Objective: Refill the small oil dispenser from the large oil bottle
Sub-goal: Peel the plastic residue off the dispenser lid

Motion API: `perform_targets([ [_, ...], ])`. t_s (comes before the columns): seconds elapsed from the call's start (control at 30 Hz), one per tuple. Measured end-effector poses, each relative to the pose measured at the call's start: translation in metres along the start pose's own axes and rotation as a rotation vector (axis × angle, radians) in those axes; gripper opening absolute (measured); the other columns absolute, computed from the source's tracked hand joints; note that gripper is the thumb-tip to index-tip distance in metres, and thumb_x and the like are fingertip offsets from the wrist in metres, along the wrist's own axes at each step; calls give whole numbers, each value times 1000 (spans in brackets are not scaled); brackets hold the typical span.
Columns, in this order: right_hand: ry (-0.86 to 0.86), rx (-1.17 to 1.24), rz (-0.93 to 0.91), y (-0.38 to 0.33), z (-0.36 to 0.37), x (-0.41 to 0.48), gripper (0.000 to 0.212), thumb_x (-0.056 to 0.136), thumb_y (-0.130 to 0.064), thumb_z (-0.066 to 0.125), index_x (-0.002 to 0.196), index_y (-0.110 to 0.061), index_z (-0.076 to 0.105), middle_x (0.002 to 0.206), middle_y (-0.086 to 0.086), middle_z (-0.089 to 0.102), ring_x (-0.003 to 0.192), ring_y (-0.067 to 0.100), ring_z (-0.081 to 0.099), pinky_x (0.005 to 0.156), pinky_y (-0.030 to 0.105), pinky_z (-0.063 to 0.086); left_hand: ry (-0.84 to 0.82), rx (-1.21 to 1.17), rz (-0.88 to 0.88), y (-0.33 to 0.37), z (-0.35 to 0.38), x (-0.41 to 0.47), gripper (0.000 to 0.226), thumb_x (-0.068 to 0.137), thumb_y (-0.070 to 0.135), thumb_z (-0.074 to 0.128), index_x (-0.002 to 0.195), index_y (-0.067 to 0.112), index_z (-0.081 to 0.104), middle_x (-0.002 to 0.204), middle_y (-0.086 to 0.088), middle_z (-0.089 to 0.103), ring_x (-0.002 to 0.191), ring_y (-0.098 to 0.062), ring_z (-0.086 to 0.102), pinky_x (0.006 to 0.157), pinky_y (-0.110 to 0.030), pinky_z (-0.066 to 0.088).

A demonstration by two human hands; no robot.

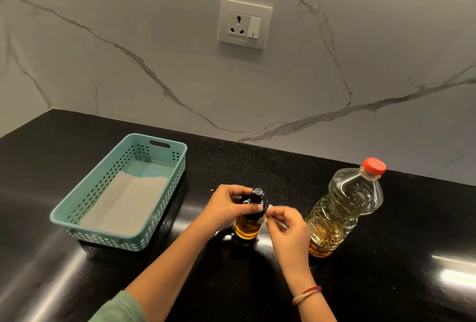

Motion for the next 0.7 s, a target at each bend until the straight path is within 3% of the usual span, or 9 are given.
perform_targets([
  [0.1,17,15,-26,-3,0,-2,25,77,4,69,84,-19,67,86,-4,65,85,0,64,73,10,51,5,35,15,1,0,0,42,63,33,88,102,28,75,104,9,73,108,-9,63,103,-43,46],
  [0.33,-9,23,146,26,23,-29,29,76,0,73,81,-26,64,80,-8,69,81,3,67,74,20,56,51,46,14,-1,-2,0,41,63,31,89,101,29,75,107,11,72,112,-5,60,107,-42,43],
  [0.57,129,89,-54,-10,1,1,18,85,-4,66,98,-16,70,95,-9,67,93,-2,64,79,12,51,21,41,38,4,0,-2,37,65,29,87,100,30,75,102,12,74,107,-4,64,104,-42,45],
  [0.7,125,72,25,11,11,0,23,88,0,60,94,-20,67,84,-13,66,84,-6,62,68,5,46,20,29,53,6,1,-5,34,68,26,86,98,35,73,102,13,74,105,-2,64,104,-40,46],
])
Point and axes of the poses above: each hand's wrist, its own x-axis towards the middle knuckle, its own z-axis out of the palm, y = z × x, the point moved 8 cm from there along x, towards the middle knuckle
